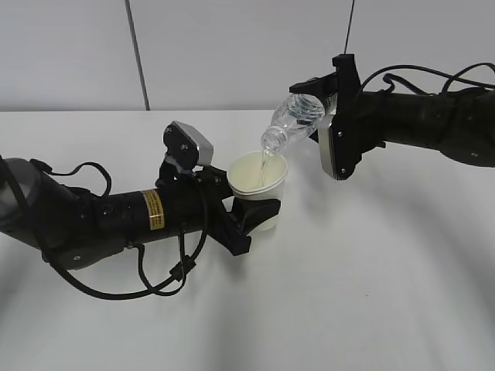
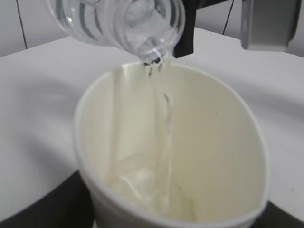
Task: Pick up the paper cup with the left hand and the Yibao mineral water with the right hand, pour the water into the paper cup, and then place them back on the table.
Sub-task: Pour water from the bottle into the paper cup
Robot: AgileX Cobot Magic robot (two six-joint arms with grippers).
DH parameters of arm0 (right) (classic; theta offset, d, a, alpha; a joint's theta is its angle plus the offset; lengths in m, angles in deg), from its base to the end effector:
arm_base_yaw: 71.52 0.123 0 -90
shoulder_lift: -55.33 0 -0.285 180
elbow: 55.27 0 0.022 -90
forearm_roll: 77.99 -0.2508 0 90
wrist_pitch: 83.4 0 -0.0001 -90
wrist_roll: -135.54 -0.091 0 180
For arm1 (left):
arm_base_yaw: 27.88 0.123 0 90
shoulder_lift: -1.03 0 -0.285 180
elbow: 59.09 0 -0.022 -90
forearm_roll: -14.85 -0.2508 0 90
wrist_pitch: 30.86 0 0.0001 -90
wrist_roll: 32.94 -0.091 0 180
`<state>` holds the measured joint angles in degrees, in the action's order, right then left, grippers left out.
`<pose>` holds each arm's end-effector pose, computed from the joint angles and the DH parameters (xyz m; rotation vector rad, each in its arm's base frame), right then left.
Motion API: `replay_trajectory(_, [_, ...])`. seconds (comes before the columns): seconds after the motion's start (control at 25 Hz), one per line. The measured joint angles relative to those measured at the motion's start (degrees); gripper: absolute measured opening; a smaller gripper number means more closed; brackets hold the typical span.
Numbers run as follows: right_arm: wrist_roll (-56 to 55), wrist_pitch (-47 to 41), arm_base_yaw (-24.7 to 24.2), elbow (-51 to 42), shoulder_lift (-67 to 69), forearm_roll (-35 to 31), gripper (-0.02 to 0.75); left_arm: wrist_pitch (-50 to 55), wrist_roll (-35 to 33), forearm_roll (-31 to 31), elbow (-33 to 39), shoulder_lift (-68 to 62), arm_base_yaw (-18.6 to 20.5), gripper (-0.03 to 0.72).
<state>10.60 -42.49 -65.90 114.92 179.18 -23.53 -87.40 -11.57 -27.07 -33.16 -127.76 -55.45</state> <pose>0.4223 0.0902 0.1800 -1.7046 0.7690 -0.6544 0.3117 -0.2199 0.1064 0.9175 1.6472 -0.8188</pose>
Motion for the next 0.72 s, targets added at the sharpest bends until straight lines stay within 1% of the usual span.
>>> replay_trajectory(0.72, [1.6,0.0,0.0,0.0,0.0,-0.3,0.501,0.1,0.0,0.0,0.0,0.0,0.0,0.412])
